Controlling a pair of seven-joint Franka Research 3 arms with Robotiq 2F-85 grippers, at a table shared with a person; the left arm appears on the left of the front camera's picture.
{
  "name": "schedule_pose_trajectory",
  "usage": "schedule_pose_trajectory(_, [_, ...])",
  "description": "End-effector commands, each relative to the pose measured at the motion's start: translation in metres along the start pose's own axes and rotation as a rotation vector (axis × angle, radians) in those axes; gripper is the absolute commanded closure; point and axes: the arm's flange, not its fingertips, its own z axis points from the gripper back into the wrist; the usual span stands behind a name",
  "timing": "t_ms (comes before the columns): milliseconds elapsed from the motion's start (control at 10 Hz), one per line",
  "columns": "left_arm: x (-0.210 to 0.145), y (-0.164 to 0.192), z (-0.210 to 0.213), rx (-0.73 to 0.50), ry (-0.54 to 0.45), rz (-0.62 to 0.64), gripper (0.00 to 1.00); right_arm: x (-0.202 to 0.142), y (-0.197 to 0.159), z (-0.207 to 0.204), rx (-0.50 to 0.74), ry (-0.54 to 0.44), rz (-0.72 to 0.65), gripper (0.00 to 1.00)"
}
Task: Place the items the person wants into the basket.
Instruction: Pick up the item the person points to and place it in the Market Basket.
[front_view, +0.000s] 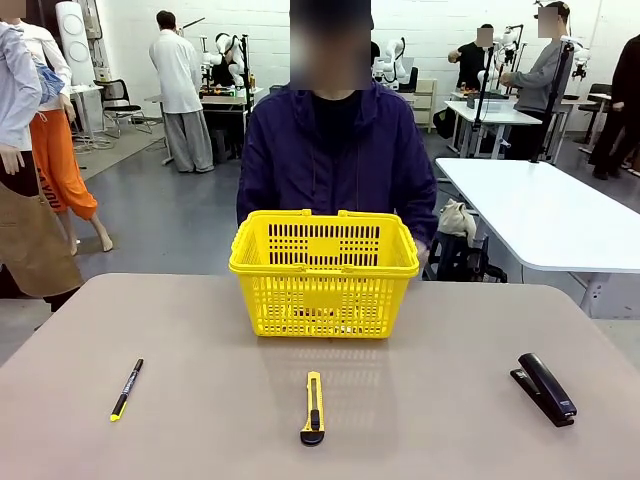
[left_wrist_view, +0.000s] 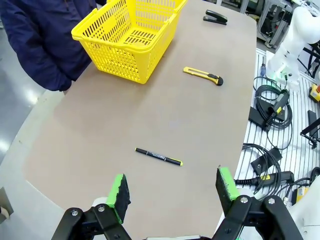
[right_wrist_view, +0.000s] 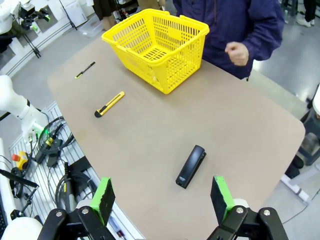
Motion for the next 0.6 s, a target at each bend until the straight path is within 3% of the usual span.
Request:
schedule_pose_trajectory(0, [-0.0010, 0.0014, 0.0010, -0.004, -0.016, -0.013, 0.10, 0.0006, -0.0006, -0.0022, 0.017, -0.020, 0.013, 0.00])
schedule_pose_trajectory(500, [-0.0010, 0.0014, 0.0010, -0.004, -0.016, -0.013, 0.10, 0.0006, -0.0006, -0.0022, 0.017, -0.020, 0.013, 0.00])
